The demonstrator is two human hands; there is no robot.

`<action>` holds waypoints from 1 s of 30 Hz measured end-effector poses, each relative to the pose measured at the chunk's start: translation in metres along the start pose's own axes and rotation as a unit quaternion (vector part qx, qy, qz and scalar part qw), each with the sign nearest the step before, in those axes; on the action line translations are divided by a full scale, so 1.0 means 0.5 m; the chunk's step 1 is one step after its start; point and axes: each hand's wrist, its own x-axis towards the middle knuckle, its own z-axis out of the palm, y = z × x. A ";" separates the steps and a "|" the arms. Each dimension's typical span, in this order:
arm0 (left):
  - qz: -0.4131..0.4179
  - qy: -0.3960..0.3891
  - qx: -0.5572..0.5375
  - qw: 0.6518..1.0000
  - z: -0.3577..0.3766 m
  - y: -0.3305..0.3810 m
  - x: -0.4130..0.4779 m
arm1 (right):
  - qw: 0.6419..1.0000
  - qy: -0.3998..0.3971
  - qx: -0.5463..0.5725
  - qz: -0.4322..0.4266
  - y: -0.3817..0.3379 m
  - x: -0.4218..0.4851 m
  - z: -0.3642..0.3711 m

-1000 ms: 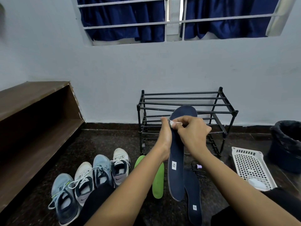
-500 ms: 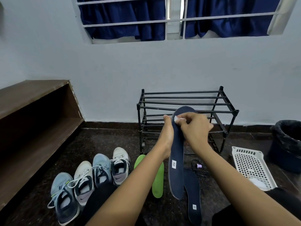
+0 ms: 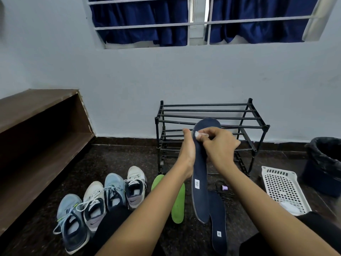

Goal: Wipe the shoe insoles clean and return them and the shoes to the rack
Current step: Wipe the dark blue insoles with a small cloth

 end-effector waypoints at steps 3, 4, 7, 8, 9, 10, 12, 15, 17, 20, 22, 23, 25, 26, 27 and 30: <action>-0.001 -0.036 -0.009 0.999 0.016 -0.017 0.004 | 0.999 0.037 -0.032 0.018 0.012 0.031 -0.013; -0.001 -0.035 -0.007 0.999 0.022 -0.020 0.002 | 0.998 0.043 -0.034 0.027 0.013 0.036 -0.016; -0.016 -0.036 -0.023 0.999 0.018 -0.022 0.011 | 0.999 0.031 -0.014 0.016 0.003 0.027 -0.011; -0.019 -0.023 -0.025 0.999 0.012 -0.018 0.011 | 1.000 0.022 -0.015 0.004 -0.004 0.018 -0.007; -0.019 -0.008 -0.019 1.000 0.005 -0.014 0.009 | 1.000 0.012 -0.018 -0.007 -0.011 0.007 -0.001; -0.015 -0.001 -0.008 1.000 -0.003 -0.008 0.010 | 1.000 0.002 -0.020 -0.017 -0.018 -0.006 0.004; -0.016 -0.003 0.013 1.000 -0.021 0.003 0.013 | 0.999 -0.018 -0.016 -0.032 -0.031 -0.030 0.009; -0.017 0.001 0.026 1.000 -0.037 0.021 0.014 | 0.998 -0.050 0.007 -0.031 -0.042 -0.053 0.006; -0.032 0.011 0.023 0.999 -0.044 0.027 0.016 | 0.998 -0.059 0.010 -0.033 -0.044 -0.060 0.005; -0.037 0.014 0.010 0.999 -0.043 0.024 0.015 | 0.996 -0.047 -0.041 -0.059 -0.044 -0.058 0.005; -0.038 0.004 0.003 0.999 -0.038 0.015 0.012 | 0.992 -0.038 -0.099 -0.071 -0.039 -0.048 0.001; -0.034 -0.004 0.003 0.999 -0.035 0.006 0.015 | 0.989 -0.031 -0.123 -0.073 -0.036 -0.042 -0.002; -0.025 -0.001 -0.006 1.000 -0.021 -0.004 0.014 | 0.987 -0.011 -0.146 -0.064 -0.026 -0.024 -0.008; -0.013 0.008 -0.008 1.000 -0.014 -0.008 0.013 | 0.987 -0.001 -0.149 -0.054 -0.019 -0.013 -0.010; -0.002 0.013 -0.009 1.000 -0.007 -0.012 0.012 | 0.987 0.007 -0.153 -0.043 -0.012 -0.003 -0.010; 0.032 0.030 -0.002 0.999 0.002 -0.014 0.012 | 0.984 0.026 -0.177 -0.017 0.007 0.024 -0.006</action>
